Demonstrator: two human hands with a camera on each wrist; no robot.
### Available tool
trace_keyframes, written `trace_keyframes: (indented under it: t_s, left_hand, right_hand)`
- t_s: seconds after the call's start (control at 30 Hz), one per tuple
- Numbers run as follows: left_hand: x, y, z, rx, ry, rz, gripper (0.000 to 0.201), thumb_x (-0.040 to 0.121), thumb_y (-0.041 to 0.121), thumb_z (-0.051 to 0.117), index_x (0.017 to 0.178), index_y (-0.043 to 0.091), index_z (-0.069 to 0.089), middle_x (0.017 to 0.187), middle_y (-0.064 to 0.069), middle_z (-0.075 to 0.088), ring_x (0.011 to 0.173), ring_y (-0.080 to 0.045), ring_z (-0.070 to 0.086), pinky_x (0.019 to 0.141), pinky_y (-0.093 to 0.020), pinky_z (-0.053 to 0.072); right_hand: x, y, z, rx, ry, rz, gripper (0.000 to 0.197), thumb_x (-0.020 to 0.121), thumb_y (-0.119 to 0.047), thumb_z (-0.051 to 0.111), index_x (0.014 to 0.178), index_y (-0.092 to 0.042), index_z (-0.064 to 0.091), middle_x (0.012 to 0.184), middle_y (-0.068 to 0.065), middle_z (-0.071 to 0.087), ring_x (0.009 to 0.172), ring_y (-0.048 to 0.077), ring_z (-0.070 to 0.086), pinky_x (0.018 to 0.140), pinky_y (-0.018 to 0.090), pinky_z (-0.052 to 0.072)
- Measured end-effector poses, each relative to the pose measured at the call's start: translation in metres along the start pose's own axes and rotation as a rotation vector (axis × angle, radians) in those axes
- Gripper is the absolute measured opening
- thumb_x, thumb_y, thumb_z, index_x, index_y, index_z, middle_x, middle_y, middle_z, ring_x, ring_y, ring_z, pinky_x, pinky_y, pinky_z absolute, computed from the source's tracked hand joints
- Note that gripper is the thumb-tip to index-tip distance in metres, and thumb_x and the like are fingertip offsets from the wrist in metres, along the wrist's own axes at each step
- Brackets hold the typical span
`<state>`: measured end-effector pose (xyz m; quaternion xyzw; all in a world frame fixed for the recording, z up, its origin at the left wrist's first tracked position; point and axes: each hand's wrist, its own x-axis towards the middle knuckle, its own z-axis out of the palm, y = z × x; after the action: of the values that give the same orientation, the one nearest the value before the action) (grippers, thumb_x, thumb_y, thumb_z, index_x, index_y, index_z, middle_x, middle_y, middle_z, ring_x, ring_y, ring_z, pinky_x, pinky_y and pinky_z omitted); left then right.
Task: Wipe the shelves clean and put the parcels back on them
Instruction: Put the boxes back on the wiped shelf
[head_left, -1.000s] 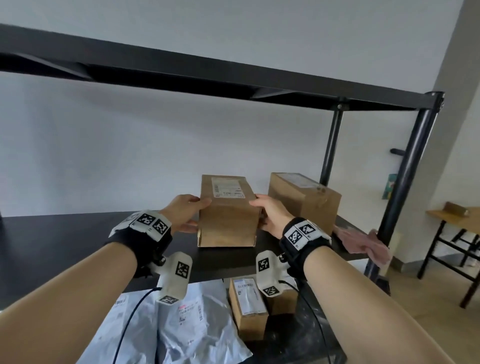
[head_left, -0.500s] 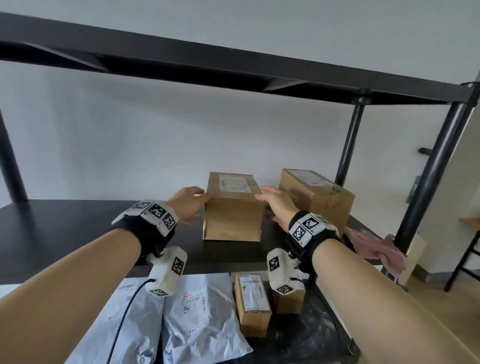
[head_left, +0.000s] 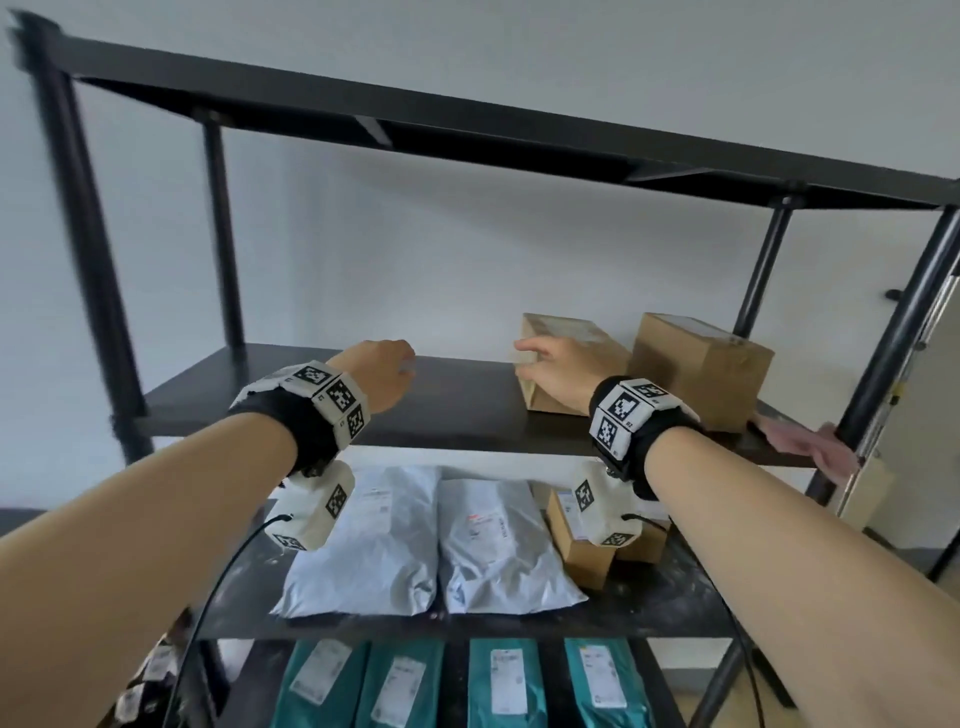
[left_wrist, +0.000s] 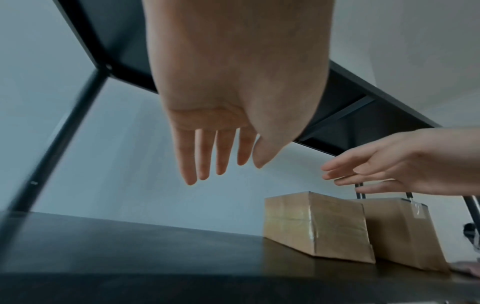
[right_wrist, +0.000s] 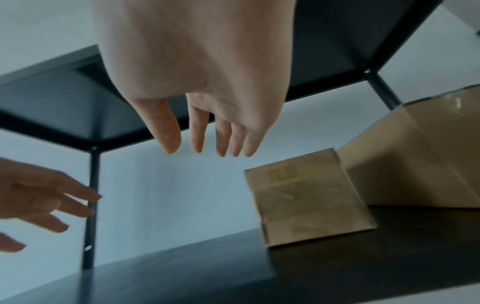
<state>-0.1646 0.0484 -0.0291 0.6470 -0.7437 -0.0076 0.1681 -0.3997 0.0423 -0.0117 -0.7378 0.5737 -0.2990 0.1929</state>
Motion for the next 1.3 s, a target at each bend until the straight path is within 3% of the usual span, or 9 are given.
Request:
trace_keyframes:
  t_s: [0.1,0.27,0.37,0.5,0.67,0.93,1.07,1.3]
  left_hand:
    - [-0.047,-0.042,-0.013,0.078,-0.025,-0.023,0.04,0.099,0.028,0.036,0.137,0.02,0.045,0.134,-0.008,0.053,0.119,-0.03,0.053,0.095,-0.035,0.044]
    - [-0.124,-0.115,-0.024,0.123,-0.026,-0.123,0.032,0.098,0.019,0.036,0.126,0.014,0.052,0.126,-0.008,0.058,0.111,-0.029,0.057,0.087,-0.034,0.043]
    - [-0.168,-0.161,-0.021,0.116,-0.04,-0.242,0.035,0.099,0.021,0.037,0.131,0.017,0.051,0.133,-0.007,0.055,0.118,-0.028,0.054,0.095,-0.034,0.042]
    - [-0.217,-0.227,-0.016,0.125,-0.089,-0.368,0.037,0.099,0.024,0.037,0.134,0.02,0.048,0.136,-0.005,0.052,0.121,-0.026,0.051,0.097,-0.033,0.041]
    - [-0.263,-0.31,-0.009,0.09,-0.176,-0.538,0.036,0.098,0.021,0.038,0.129,0.011,0.052,0.13,-0.011,0.056,0.118,-0.029,0.054,0.098,-0.035,0.044]
    - [-0.305,-0.44,0.028,0.012,-0.212,-0.785,0.035,0.096,0.025,0.042,0.128,0.019,0.054,0.127,-0.008,0.057,0.114,-0.029,0.056,0.096,-0.034,0.045]
    - [-0.309,-0.507,0.036,0.021,-0.252,-0.886,0.034,0.095,0.023,0.042,0.125,0.016,0.056,0.125,-0.01,0.059,0.113,-0.031,0.057,0.096,-0.033,0.046]
    - [-0.313,-0.626,0.038,0.007,-0.31,-0.99,0.036,0.096,0.021,0.038,0.128,0.015,0.054,0.128,-0.007,0.057,0.116,-0.026,0.055,0.095,-0.032,0.046]
  right_hand:
    - [-0.023,-0.042,0.047,-0.036,-0.064,-0.033,0.045,0.091,-0.018,0.058,0.135,-0.021,0.051,0.144,0.0,0.046,0.133,0.018,0.042,0.099,0.023,0.031]
    - [-0.056,-0.111,0.137,-0.048,-0.203,-0.131,0.047,0.09,-0.015,0.058,0.136,-0.017,0.052,0.144,0.0,0.047,0.133,0.018,0.043,0.102,0.022,0.032]
    - [-0.071,-0.146,0.192,-0.062,-0.278,-0.175,0.048,0.088,-0.013,0.058,0.136,-0.016,0.052,0.144,0.001,0.048,0.133,0.019,0.044,0.103,0.02,0.03]
    - [-0.082,-0.185,0.264,-0.06,-0.375,-0.213,0.048,0.09,-0.014,0.057,0.137,-0.018,0.051,0.146,0.004,0.045,0.132,0.022,0.044,0.103,0.023,0.032]
    - [-0.085,-0.223,0.357,-0.086,-0.53,-0.255,0.047,0.092,-0.018,0.053,0.139,-0.019,0.048,0.143,0.006,0.048,0.129,0.024,0.047,0.104,0.027,0.036]
    - [-0.058,-0.285,0.501,-0.107,-0.688,-0.332,0.047,0.092,-0.021,0.051,0.139,-0.022,0.047,0.141,0.005,0.05,0.128,0.023,0.048,0.105,0.03,0.038]
    - [-0.029,-0.316,0.57,-0.086,-0.765,-0.35,0.047,0.093,-0.021,0.05,0.14,-0.021,0.046,0.141,0.005,0.051,0.129,0.024,0.047,0.107,0.034,0.038]
    - [0.018,-0.362,0.676,0.0,-0.867,-0.269,0.047,0.092,-0.022,0.051,0.138,-0.022,0.049,0.138,0.005,0.053,0.125,0.023,0.051,0.101,0.031,0.041]
